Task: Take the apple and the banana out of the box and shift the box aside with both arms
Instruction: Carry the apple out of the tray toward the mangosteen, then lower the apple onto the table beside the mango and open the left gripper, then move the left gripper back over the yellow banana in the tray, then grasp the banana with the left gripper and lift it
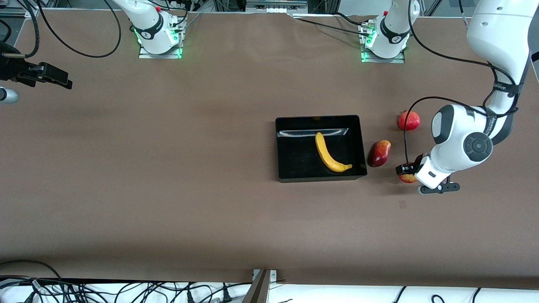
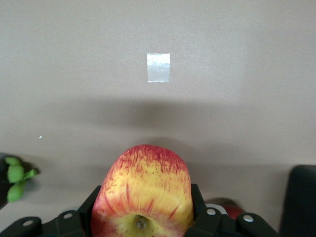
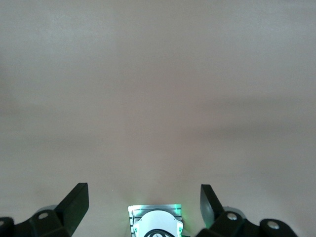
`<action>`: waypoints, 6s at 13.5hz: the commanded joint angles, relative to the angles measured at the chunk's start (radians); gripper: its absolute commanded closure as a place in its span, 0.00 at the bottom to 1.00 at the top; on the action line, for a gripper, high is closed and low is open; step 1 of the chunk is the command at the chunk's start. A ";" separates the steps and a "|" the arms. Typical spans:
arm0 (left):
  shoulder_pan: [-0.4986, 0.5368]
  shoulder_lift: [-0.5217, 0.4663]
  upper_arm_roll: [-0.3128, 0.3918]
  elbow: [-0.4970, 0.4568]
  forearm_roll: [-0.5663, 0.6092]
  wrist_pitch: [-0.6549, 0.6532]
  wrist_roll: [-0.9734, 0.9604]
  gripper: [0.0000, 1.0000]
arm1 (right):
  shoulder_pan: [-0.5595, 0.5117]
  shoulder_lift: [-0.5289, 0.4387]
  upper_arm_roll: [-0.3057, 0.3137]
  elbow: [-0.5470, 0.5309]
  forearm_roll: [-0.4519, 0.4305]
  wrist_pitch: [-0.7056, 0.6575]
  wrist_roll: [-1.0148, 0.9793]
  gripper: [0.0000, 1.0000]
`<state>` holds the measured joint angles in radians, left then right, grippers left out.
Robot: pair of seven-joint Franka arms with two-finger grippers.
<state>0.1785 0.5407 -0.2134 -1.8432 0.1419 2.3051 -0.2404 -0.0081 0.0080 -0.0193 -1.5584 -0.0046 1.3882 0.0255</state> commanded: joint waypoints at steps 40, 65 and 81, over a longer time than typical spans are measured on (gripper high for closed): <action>-0.310 -0.160 0.015 0.071 -0.019 -0.202 -0.681 0.00 | 0.000 -0.002 0.002 0.012 0.025 -0.017 0.008 0.00; -0.366 0.104 -0.078 0.056 0.070 0.017 -0.872 0.00 | 0.000 -0.002 0.001 0.012 0.031 -0.020 0.005 0.00; -0.361 0.117 -0.076 0.058 0.096 0.045 -0.919 1.00 | 0.000 0.000 -0.004 0.012 0.031 -0.017 -0.001 0.00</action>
<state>-0.1853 0.6658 -0.2867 -1.7834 0.1992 2.3551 -1.1352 -0.0080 0.0080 -0.0201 -1.5583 0.0075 1.3869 0.0268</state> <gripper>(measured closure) 0.634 0.000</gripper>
